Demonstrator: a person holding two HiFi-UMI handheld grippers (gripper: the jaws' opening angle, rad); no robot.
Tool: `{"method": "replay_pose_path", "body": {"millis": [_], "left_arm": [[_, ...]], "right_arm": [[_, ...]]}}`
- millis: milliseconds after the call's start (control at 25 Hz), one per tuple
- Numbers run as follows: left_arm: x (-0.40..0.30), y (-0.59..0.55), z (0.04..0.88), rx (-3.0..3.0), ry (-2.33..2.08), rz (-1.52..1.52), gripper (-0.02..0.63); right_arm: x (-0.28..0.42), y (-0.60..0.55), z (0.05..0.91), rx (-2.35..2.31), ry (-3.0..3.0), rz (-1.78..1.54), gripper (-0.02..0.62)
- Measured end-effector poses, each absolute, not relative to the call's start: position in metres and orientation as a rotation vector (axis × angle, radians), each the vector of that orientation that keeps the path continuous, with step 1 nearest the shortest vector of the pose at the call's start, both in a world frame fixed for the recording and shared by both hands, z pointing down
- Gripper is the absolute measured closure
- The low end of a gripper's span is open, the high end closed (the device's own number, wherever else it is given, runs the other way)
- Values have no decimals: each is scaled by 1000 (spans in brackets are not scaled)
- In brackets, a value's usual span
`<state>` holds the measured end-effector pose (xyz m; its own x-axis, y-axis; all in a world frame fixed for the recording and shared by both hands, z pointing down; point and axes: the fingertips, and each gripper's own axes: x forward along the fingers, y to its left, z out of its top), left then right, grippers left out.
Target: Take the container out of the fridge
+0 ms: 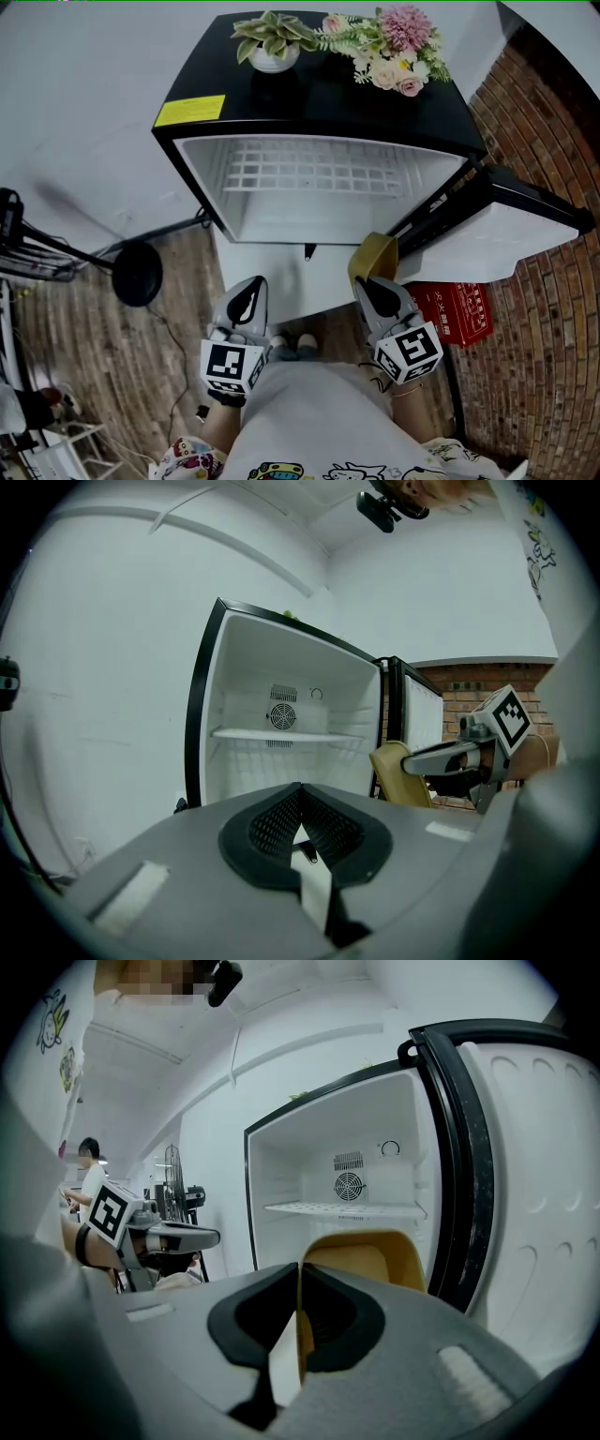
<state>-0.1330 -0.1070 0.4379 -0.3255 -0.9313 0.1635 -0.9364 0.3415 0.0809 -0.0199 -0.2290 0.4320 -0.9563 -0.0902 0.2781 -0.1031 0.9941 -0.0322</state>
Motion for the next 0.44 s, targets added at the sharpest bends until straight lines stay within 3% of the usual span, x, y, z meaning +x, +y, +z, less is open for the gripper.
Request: {"method": "replay_pose_path", "body": {"millis": [440], "left_arm": [[-136,-107,436,1708,-2421,46,607]], "right_arm": [[-23,-228,430,128,-2861,60,581]]}}
